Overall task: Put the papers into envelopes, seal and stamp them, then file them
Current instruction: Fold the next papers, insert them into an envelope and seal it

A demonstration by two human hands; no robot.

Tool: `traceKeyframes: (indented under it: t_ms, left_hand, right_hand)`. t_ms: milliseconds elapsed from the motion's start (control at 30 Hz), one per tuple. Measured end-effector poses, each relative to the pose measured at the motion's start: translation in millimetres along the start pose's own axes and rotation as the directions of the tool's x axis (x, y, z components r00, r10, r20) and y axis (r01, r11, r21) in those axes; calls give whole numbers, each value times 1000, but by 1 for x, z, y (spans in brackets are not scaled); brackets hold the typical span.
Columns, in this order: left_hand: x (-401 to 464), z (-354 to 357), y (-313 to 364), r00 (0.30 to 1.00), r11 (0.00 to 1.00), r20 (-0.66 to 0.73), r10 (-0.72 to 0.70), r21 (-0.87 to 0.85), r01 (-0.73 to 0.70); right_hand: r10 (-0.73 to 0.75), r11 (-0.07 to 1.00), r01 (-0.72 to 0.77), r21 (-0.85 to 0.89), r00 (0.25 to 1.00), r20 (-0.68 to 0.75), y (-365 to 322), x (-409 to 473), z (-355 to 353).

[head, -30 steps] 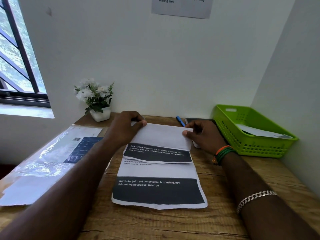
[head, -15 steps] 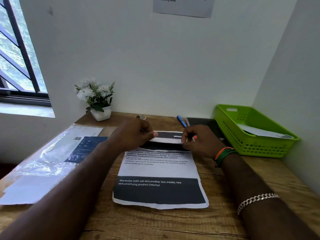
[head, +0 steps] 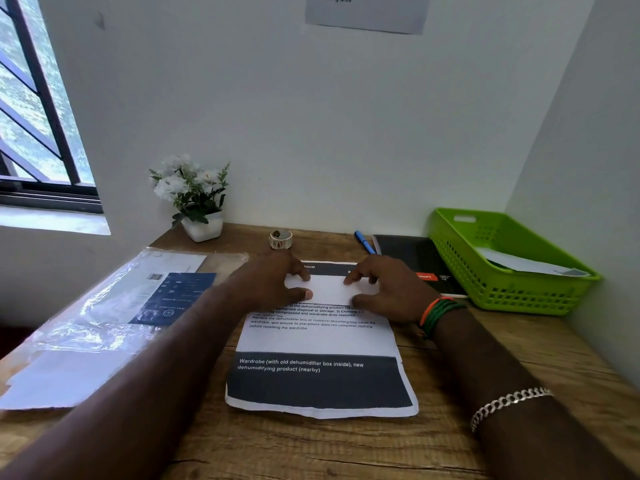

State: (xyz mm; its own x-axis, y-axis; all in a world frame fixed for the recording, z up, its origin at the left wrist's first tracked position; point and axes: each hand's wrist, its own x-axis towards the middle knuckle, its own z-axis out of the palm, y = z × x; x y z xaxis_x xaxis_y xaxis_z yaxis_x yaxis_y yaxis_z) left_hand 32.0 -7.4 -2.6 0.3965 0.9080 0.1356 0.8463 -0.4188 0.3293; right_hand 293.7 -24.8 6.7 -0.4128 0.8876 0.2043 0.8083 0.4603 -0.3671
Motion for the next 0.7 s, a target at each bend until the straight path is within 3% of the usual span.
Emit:
traceKeyframes:
  t_ms: [333,700]
  left_hand:
    - [-1,1,8,999,998,-4,-42,51,42]
    - [5,21,36,995,986,22,99,135,-101]
  right_hand:
    - [40,981,-35,-190,999,25,-9,7,15]
    - [75,958,-63,-280,997,31,-17,9,19]
